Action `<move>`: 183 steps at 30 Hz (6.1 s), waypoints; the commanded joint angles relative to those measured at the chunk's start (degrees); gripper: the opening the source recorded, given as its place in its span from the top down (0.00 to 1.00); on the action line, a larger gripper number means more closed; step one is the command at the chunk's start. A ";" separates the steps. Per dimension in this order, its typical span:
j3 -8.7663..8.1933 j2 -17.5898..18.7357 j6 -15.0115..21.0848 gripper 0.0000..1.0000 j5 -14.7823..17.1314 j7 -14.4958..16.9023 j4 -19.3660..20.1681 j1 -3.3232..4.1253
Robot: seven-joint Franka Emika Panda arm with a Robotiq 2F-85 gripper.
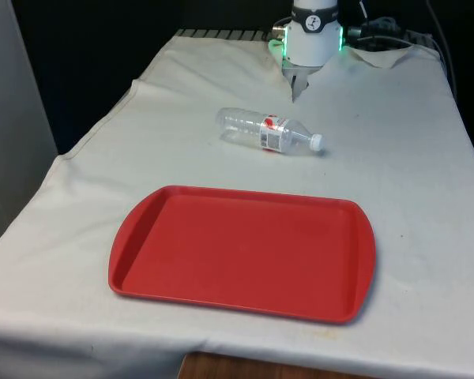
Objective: Place the bottle upright on the tray.
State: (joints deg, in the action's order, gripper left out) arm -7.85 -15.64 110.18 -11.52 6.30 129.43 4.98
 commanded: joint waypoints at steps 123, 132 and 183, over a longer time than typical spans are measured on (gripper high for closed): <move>5.56 14.50 14.04 0.00 -9.11 21.72 7.05 0.40; 5.73 16.21 14.15 0.00 -10.54 22.46 6.53 0.40; 7.85 25.04 14.09 0.00 -20.11 23.84 4.70 0.74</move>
State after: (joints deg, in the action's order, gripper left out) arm 0.06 9.28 124.33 -31.34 30.37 134.30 5.56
